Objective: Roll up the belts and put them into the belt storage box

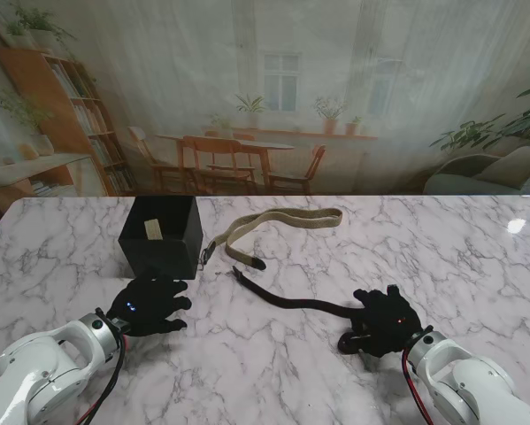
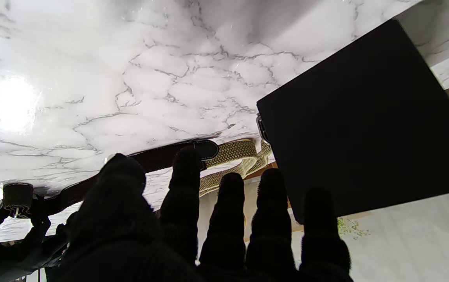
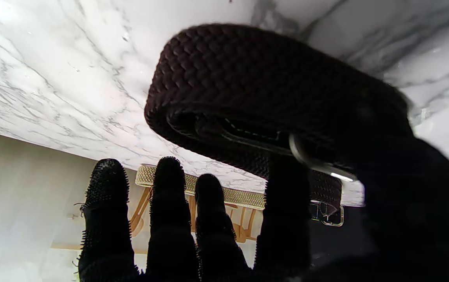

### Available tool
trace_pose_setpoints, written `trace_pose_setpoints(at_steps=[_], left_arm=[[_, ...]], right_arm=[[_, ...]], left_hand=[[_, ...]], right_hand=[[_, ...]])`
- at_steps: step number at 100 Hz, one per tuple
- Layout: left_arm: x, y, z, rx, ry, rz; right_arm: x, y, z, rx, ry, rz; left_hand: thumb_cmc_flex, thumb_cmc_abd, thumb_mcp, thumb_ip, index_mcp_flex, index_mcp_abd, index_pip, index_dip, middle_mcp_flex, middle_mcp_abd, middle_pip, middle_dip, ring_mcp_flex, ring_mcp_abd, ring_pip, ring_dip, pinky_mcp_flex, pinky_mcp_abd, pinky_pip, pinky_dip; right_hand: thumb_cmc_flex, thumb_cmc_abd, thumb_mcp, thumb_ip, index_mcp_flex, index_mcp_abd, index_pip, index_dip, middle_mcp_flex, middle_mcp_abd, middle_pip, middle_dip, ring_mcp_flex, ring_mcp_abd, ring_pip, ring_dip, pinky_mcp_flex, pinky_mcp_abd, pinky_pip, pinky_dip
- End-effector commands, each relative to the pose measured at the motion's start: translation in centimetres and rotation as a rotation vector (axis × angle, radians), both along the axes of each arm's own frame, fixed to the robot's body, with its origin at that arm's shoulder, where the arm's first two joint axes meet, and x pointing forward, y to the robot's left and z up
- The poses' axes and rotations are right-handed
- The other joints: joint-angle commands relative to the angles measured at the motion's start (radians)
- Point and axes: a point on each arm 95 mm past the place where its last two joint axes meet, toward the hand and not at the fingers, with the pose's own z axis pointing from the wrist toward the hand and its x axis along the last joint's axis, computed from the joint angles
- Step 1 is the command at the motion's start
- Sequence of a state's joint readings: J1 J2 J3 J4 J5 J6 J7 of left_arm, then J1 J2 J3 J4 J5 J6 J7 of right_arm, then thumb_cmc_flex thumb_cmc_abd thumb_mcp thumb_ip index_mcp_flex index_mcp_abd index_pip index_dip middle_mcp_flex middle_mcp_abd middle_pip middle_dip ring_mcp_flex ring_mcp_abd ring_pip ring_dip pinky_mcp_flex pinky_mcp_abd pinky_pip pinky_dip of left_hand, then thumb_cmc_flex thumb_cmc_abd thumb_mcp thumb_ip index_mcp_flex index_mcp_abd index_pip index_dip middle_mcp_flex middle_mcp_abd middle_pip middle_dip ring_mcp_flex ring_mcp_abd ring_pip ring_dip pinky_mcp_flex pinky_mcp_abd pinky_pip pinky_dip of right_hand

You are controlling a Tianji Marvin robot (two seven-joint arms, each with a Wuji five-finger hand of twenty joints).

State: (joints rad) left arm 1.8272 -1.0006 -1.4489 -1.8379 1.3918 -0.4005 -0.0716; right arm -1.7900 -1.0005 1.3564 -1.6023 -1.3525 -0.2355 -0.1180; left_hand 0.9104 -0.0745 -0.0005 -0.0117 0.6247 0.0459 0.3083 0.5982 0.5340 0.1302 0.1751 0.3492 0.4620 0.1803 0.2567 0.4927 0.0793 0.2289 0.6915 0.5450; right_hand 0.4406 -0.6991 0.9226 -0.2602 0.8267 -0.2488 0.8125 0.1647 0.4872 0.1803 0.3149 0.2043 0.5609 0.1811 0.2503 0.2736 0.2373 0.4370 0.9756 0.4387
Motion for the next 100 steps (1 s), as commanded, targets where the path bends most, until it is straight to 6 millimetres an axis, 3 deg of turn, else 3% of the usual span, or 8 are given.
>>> trace_pose_setpoints(at_steps=[1,35,66,76,80,83,91,100], left_arm=[[-0.13,0.02,-0.35,0.009,0.016,0.005],[-0.1,0.02,-0.37,0.011,0.019,0.004],[-0.11,0.04,-0.44,0.01,0.02,0.005],[-0.12,0.05,-0.44,0.011,0.02,0.005],[-0.13,0.05,-0.45,0.011,0.021,0.006],[-0.13,0.06,-0.45,0.012,0.021,0.006],[-0.14,0.06,-0.45,0.013,0.023,0.007],[-0.15,0.08,-0.44,0.015,0.024,0.007]], right_arm=[[-0.29,-0.11,-0.86,0.007,0.032,-0.021],[-0.19,0.04,-1.14,0.069,0.024,-0.04],[0.16,0.05,-1.1,0.096,-0.013,-0.031],[0.26,0.07,-1.13,0.098,-0.022,-0.027],[0.28,0.09,-1.15,0.099,-0.024,-0.026],[0.3,0.1,-1.18,0.101,-0.025,-0.027],[0.34,0.16,-1.25,0.113,-0.026,-0.035],[0.38,0.15,-1.27,0.113,-0.031,-0.041]], left_hand=[[-0.02,0.034,-0.018,0.0,0.017,0.012,0.007,0.005,-0.025,0.024,-0.026,-0.012,-0.019,0.021,-0.031,-0.01,-0.019,0.04,-0.035,-0.009],[-0.022,0.035,-0.018,0.0,0.018,0.013,0.007,0.004,-0.025,0.023,-0.026,-0.012,-0.019,0.021,-0.031,-0.01,-0.019,0.039,-0.036,-0.009],[-0.021,0.033,-0.017,0.0,0.019,0.012,0.008,0.004,-0.024,0.023,-0.026,-0.012,-0.019,0.02,-0.031,-0.01,-0.019,0.039,-0.036,-0.009],[-0.02,0.033,-0.017,0.0,0.019,0.013,0.008,0.003,-0.023,0.023,-0.025,-0.012,-0.018,0.021,-0.031,-0.01,-0.018,0.041,-0.036,-0.008],[-0.02,0.033,-0.018,0.0,0.02,0.012,0.008,0.003,-0.023,0.022,-0.025,-0.012,-0.018,0.02,-0.031,-0.01,-0.018,0.04,-0.036,-0.008],[-0.021,0.033,-0.018,0.0,0.02,0.013,0.008,0.003,-0.023,0.022,-0.026,-0.012,-0.018,0.021,-0.031,-0.01,-0.019,0.04,-0.036,-0.008],[-0.019,0.032,-0.017,0.0,0.02,0.011,0.008,0.003,-0.023,0.023,-0.026,-0.012,-0.018,0.021,-0.031,-0.01,-0.019,0.039,-0.036,-0.008],[-0.022,0.034,-0.018,0.0,0.019,0.013,0.007,0.003,-0.023,0.024,-0.026,-0.012,-0.017,0.02,-0.031,-0.01,-0.019,0.04,-0.037,-0.008]], right_hand=[[0.043,0.064,0.038,0.012,0.139,-0.062,0.219,0.017,0.039,-0.012,-0.013,-0.008,0.025,0.031,-0.038,-0.035,0.0,0.058,-0.014,-0.021],[0.071,0.108,0.025,0.016,0.131,0.016,0.226,0.042,0.579,-0.147,0.088,0.039,0.283,-0.11,0.032,0.015,0.114,-0.004,0.069,-0.008],[0.106,0.145,0.034,0.015,-0.01,0.052,0.178,0.093,0.879,-0.204,0.356,0.292,0.552,-0.179,0.226,0.168,0.311,-0.186,0.285,0.064],[0.112,0.155,0.065,0.021,-0.121,0.119,0.045,0.001,0.959,-0.221,0.418,0.319,0.611,-0.185,0.274,0.2,0.331,-0.188,0.304,0.052],[0.077,0.194,0.105,0.12,-0.169,0.158,-0.175,0.043,0.969,-0.218,0.439,0.325,0.625,-0.181,0.278,0.211,0.331,-0.182,0.309,0.036],[0.077,0.202,0.114,0.143,-0.264,0.165,-0.255,0.052,0.973,-0.215,0.469,0.336,0.641,-0.177,0.287,0.216,0.333,-0.177,0.311,0.032],[0.098,0.211,0.112,0.148,-0.442,0.151,-0.244,0.052,0.973,-0.209,0.538,0.341,0.675,-0.16,0.303,0.22,0.334,-0.164,0.312,0.029],[0.128,0.217,0.135,0.158,-0.505,0.092,-0.203,0.053,0.975,-0.202,0.627,0.344,0.73,-0.139,0.332,0.219,0.356,-0.146,0.315,0.023]])
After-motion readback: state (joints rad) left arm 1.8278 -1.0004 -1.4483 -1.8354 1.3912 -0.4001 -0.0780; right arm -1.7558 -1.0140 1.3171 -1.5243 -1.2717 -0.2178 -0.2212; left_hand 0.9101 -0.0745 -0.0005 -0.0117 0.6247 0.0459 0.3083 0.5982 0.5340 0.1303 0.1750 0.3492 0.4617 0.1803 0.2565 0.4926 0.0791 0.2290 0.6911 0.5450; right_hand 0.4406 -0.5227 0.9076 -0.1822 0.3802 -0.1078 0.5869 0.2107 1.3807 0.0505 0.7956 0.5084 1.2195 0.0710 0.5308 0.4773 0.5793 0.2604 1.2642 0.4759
